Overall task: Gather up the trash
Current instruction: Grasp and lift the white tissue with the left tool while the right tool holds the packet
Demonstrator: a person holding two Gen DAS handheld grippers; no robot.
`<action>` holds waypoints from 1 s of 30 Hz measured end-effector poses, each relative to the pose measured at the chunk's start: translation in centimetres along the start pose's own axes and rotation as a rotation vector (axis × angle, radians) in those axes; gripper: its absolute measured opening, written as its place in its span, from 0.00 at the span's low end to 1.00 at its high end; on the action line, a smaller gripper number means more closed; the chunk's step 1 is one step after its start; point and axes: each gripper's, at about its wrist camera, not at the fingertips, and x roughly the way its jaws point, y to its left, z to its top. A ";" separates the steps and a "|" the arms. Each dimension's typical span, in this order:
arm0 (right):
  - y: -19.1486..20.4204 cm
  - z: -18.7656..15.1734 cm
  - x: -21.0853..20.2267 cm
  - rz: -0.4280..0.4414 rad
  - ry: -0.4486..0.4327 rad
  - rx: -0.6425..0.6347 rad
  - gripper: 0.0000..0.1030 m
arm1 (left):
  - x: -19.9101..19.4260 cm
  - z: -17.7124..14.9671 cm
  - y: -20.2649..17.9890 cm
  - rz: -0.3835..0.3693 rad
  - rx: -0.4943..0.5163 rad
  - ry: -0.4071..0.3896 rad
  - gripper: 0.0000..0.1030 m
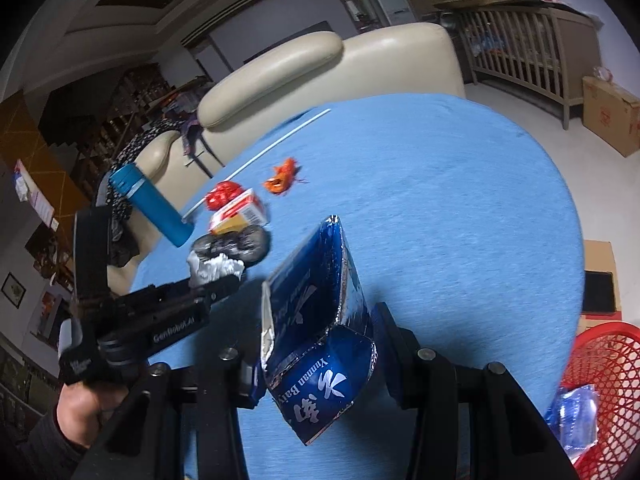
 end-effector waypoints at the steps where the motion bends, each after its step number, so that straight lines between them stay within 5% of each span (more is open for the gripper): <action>1: 0.6 -0.1 0.0 0.003 0.001 -0.008 0.47 | -0.4 -0.4 0.5 0.009 -0.009 -0.005 0.42; 16: 7.6 -1.6 -1.7 0.045 -0.014 -0.117 0.47 | -7.0 -4.8 5.9 0.071 -0.114 -0.092 0.42; 30: 8.0 -2.2 -5.0 0.055 -0.086 -0.111 0.47 | -10.3 -5.5 4.4 0.072 -0.088 -0.152 0.42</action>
